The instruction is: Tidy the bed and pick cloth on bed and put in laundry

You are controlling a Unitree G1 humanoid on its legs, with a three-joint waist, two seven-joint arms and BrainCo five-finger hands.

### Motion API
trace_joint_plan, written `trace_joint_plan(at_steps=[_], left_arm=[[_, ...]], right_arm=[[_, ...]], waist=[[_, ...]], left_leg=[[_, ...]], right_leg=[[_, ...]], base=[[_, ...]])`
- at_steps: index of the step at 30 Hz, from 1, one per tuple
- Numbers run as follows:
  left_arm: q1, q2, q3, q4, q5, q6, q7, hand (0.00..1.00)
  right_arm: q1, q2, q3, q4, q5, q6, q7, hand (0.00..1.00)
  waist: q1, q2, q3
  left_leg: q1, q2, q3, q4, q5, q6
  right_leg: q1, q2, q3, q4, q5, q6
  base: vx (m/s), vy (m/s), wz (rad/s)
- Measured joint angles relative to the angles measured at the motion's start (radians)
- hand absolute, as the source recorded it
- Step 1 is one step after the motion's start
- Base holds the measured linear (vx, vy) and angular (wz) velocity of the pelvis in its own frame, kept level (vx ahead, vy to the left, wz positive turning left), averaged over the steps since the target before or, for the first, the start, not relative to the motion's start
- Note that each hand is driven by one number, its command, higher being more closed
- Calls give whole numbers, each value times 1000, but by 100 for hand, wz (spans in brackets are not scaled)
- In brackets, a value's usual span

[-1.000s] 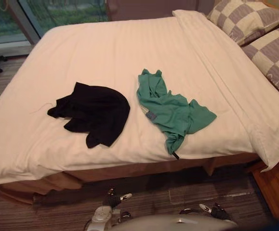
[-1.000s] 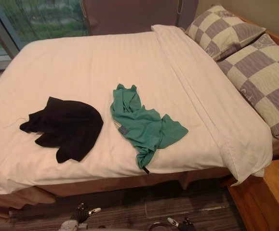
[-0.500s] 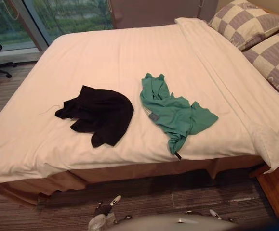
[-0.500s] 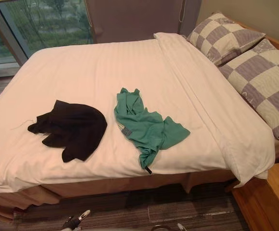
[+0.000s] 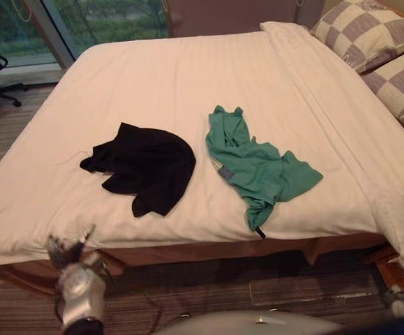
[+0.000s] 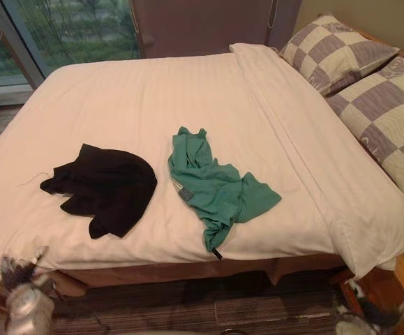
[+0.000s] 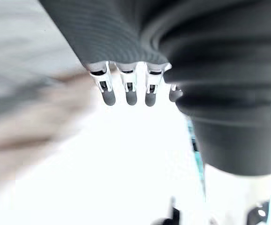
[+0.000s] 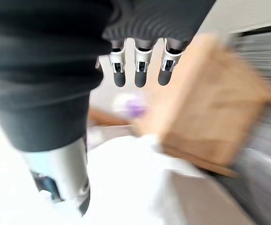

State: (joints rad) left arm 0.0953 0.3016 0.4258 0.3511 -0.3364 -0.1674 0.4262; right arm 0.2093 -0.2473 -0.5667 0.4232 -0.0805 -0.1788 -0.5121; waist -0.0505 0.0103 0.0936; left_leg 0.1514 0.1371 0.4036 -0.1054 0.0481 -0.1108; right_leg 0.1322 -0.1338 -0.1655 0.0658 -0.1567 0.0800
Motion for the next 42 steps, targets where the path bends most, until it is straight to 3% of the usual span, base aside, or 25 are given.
trace_joint_plan(at_steps=[2,6,12,13,16,18,21,23,25,28,32,36,42], left_arm=[[0,37,9,-118,39,4,-5,0],[-5,48,-13,-288,93,16,-46,0],[-29,32,-146,-343,224,109,-78,0],[-11,8,-177,-327,263,48,-106,0],[-6,15,-257,-254,389,110,-47,0],[-52,102,-242,-106,387,140,-52,0],[-207,312,-146,214,334,138,-115,0],[-408,466,-156,382,308,123,-115,0],[-593,536,-207,460,305,111,-93,0],[-728,534,-252,463,303,91,-48,0],[-797,528,-273,347,282,91,14,0],[-847,523,-305,249,292,96,18,0],[-928,523,-353,183,415,196,-35,0]], right_arm=[[24,-22,28,-118,-126,31,40,0],[44,-53,78,-256,-276,42,155,0],[40,-87,201,-320,-310,52,268,0],[41,-87,232,-320,-306,58,275,0],[17,-92,296,-320,-301,87,273,0],[0,-145,302,-323,-261,109,288,0],[-65,-247,299,-308,-214,115,314,0],[-179,-254,306,-243,-192,91,306,0],[-285,-269,339,-190,-178,81,283,0],[-372,-281,392,-209,-139,72,261,0],[-339,-281,391,-334,-84,69,238,0],[-252,-281,390,-464,-59,62,222,0],[-243,-281,386,-579,-39,16,213,0]], waist=[[-4,-7,-7],[-15,-12,-12],[-15,-15,-10],[-14,-18,-8],[-14,-30,7],[-14,-30,15],[-13,-34,59],[-16,-58,116],[-23,-73,179],[-43,-78,240],[-46,-88,273],[-43,-86,294],[-45,-78,321]], left_leg=[[0,0,-2,1,3,1],[0,1,-6,2,5,2],[-15,0,-12,1,13,8],[-16,1,-15,1,14,8],[-48,1,-25,1,22,10],[-69,4,-20,1,32,12],[-95,7,15,7,44,16],[-172,5,28,21,69,27],[-254,7,29,60,78,37],[-313,20,52,100,72,44],[-404,63,77,212,20,38],[-458,138,114,360,-51,33],[-571,195,136,507,-114,41]], right_leg=[[-1,0,2,6,7,8],[-3,2,18,21,8,6],[-21,4,46,36,9,4],[-22,5,49,39,9,4],[-51,10,75,42,0,-11],[-86,15,95,57,-3,-14],[-169,19,143,129,-14,-19],[-289,22,182,196,-17,-19],[-369,21,200,223,-4,-11],[-423,25,218,226,17,-5],[-486,41,235,246,23,-3],[-501,66,233,285,22,-5],[-615,82,235,394,-11,-16]], base=[[6,-1,2],[16,-1,8],[-17,0,3],[-46,-5,8],[-73,-2,8],[-79,-4,-12],[-87,0,-32],[-150,-21,-16],[-141,-27,-4],[-74,-7,-13],[37,-33,-16],[67,-25,-5],[-13,-20,-5]])
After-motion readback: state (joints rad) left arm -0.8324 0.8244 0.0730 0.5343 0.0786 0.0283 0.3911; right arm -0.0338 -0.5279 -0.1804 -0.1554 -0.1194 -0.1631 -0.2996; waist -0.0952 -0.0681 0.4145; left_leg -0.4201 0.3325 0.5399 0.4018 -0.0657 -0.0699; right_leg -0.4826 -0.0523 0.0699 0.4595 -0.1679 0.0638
